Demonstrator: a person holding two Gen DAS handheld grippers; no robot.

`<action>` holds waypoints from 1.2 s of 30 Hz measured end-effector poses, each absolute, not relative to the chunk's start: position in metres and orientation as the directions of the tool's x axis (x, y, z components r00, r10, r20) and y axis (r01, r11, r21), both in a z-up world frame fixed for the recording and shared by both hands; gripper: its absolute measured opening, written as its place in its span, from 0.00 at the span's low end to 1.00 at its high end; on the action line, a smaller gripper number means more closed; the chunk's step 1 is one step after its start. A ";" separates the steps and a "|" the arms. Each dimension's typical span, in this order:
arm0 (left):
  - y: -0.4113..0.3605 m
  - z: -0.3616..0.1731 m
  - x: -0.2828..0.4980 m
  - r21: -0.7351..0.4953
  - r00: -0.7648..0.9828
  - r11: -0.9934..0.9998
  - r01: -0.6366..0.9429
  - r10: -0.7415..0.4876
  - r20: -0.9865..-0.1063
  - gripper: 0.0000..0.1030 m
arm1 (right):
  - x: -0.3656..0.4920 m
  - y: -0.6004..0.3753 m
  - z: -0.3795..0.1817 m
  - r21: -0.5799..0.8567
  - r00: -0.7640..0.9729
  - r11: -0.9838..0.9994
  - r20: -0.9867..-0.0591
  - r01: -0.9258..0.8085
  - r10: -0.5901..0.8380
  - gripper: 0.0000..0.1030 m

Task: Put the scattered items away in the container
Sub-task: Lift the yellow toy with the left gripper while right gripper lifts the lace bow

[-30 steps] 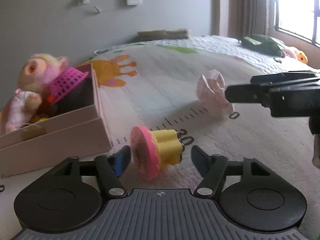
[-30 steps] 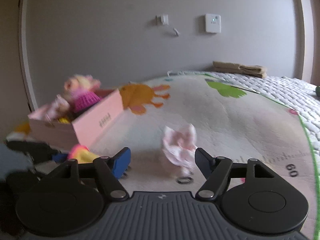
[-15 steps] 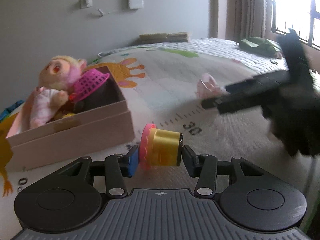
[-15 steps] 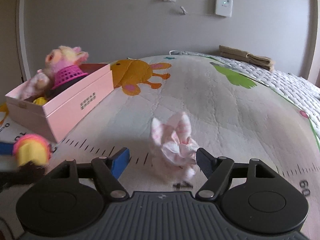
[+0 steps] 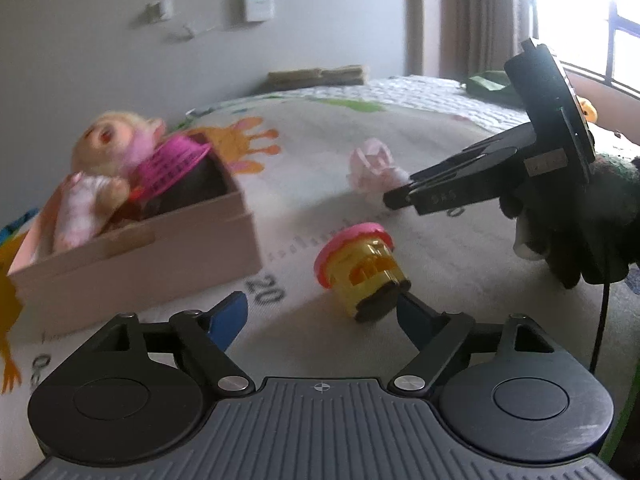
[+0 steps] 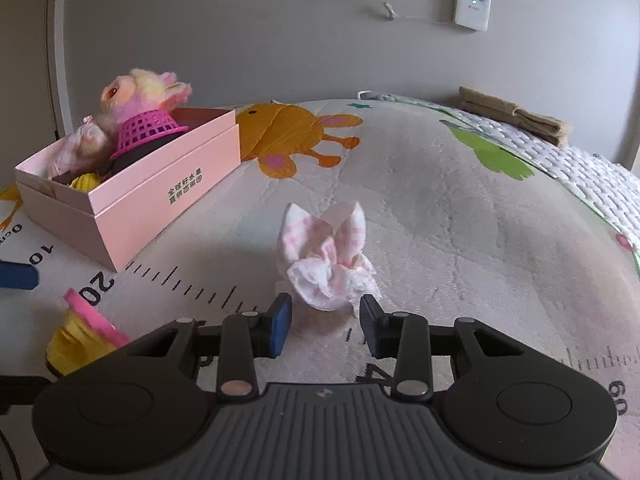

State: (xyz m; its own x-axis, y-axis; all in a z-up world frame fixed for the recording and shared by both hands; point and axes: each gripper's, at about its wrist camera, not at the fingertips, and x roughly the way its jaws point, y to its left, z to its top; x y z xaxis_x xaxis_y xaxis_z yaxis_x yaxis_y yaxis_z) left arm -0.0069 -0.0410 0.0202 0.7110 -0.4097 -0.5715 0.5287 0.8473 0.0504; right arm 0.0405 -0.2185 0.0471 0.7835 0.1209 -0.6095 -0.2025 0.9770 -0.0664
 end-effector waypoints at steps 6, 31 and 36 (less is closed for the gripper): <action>-0.068 0.016 0.003 0.026 0.675 0.818 0.575 -0.457 -0.579 0.87 | 0.037 -0.223 0.046 -0.050 0.786 0.980 -0.606 -0.195 0.125 0.48; -0.078 0.007 0.006 0.029 0.654 0.815 0.579 -0.443 -0.613 0.67 | 0.024 -0.224 0.043 -0.055 0.818 0.979 -0.560 -0.195 0.132 0.61; -0.079 0.002 0.010 0.016 0.641 0.816 0.577 -0.441 -0.629 0.72 | 0.043 -0.219 0.054 -0.104 0.827 0.976 -0.553 -0.191 0.103 0.71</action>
